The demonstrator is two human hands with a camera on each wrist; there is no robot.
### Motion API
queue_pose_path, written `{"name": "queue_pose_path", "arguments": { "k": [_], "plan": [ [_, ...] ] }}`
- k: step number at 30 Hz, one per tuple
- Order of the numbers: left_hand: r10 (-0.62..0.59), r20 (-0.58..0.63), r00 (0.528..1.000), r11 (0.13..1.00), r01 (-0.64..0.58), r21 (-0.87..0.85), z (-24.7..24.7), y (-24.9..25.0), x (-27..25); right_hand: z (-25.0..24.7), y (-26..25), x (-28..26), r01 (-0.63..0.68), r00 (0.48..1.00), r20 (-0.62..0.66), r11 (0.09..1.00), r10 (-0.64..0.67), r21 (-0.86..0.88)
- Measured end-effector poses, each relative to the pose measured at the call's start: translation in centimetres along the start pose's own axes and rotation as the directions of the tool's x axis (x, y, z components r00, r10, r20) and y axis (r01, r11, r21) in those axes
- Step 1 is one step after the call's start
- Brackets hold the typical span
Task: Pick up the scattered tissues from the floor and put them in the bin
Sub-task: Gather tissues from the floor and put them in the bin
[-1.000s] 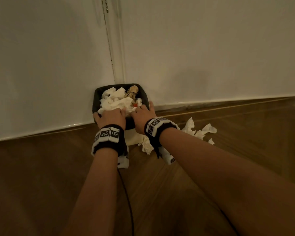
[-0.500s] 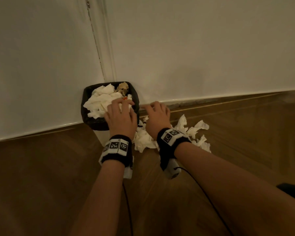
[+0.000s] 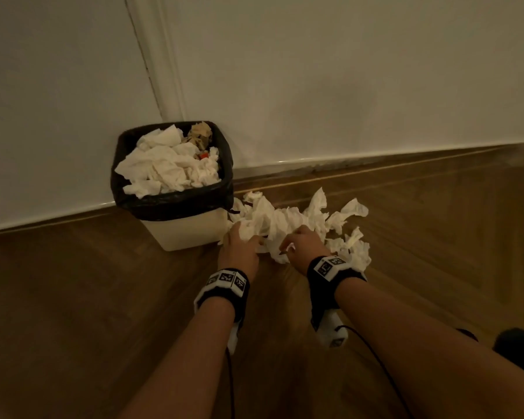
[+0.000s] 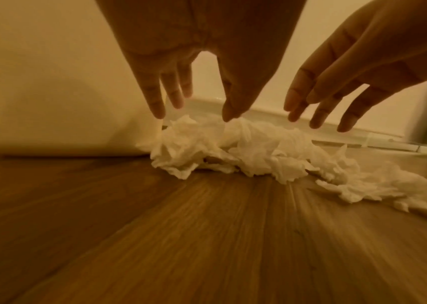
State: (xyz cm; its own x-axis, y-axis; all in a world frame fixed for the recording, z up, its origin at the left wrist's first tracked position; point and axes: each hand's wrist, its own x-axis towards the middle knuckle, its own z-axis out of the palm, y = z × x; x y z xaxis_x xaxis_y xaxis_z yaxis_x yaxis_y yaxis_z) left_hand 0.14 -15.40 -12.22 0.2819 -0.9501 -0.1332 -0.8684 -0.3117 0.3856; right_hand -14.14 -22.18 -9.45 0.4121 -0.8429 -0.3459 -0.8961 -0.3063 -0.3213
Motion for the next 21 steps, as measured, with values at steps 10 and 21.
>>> {"name": "queue_pose_path", "arguments": {
  "k": [10,21],
  "plan": [
    [-0.11,0.191,0.975,0.994,0.107,0.027,2.6,-1.5,1.6,3.4,-0.8,2.0,0.104,0.95,0.312,0.957,-0.014,-0.272],
    [-0.422,0.026,0.906,0.64,0.318,-0.699,1.1,-2.7,1.0,1.7,-0.4,1.3,-0.072,0.96,-0.188,0.829,0.209,0.554]
  ]
}}
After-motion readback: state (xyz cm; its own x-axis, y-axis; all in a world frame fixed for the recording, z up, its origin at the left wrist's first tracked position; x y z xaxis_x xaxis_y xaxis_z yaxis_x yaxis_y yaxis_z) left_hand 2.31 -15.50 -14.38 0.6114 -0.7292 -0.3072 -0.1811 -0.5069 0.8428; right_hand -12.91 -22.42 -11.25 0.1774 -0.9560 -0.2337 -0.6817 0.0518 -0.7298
